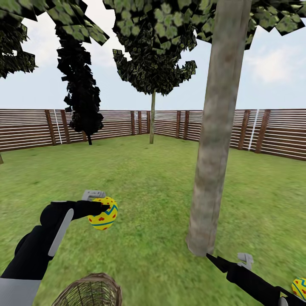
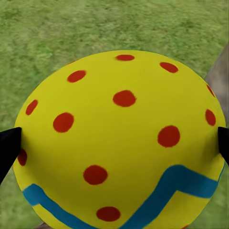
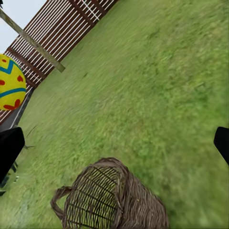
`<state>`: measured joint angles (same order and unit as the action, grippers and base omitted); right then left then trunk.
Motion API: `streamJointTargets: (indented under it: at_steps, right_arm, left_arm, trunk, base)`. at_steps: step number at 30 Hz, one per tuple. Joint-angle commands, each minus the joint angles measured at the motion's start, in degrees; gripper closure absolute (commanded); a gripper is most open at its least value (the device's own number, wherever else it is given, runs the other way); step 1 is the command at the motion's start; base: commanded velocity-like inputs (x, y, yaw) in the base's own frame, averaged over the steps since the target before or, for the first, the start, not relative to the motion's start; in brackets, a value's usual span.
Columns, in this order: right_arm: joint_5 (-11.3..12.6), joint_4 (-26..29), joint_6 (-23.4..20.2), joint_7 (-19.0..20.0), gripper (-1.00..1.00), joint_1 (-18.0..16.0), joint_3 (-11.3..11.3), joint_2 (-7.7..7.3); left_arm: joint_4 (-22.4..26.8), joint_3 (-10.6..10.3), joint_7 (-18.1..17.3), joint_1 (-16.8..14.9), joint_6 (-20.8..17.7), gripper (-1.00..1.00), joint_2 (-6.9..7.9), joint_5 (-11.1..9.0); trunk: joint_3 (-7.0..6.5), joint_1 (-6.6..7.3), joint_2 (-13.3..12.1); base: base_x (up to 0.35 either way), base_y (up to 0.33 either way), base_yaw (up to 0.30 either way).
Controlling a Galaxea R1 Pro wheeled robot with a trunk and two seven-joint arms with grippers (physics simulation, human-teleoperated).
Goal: Take the three Easter eggs out of the wicker basket on the lawn in the garden, then place them on the lawn next to a single tree (choose any tree) so that all three eggs are next to the same tree and none are left in the basket.
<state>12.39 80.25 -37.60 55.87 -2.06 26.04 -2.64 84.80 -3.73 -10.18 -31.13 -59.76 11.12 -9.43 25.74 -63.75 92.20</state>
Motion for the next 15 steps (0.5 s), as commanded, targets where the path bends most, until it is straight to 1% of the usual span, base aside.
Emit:
streamJointTargets:
  at_steps: [1,6,13,15]
  right_arm:
    - [0.29,0.00,-0.37,0.09,-1.00,-0.04,0.04,0.00]
    - [0.62,0.00,-0.37,0.18,-1.00,-0.05,0.06,-0.07]
    - [0.40,0.00,-0.37,0.15,-1.00,-0.05,0.00,0.03]
    - [0.42,0.00,-0.37,0.11,-1.00,-0.05,-0.02,0.07]
  left_arm:
    - [0.02,-0.05,0.07,-0.06,-0.24,1.00,0.04,-0.24]
    - [-0.01,-0.05,0.07,-0.07,-0.24,1.00,0.03,-0.21]
    - [-0.07,-0.05,0.07,-0.13,-0.24,1.00,0.02,-0.15]
    - [-0.08,-0.05,0.07,-0.15,-0.24,1.00,-0.01,-0.15]
  trunk:
    - [-0.12,0.23,-0.38]
    - [-1.01,1.33,-2.38]
    - [-2.27,2.87,-5.19]
    - [-2.63,3.30,-5.99]
  base:
    - [0.000,0.000,0.000]
    - [0.000,0.000,0.000]
    - [-0.001,0.000,0.000]
    - [-0.078,0.000,0.000]
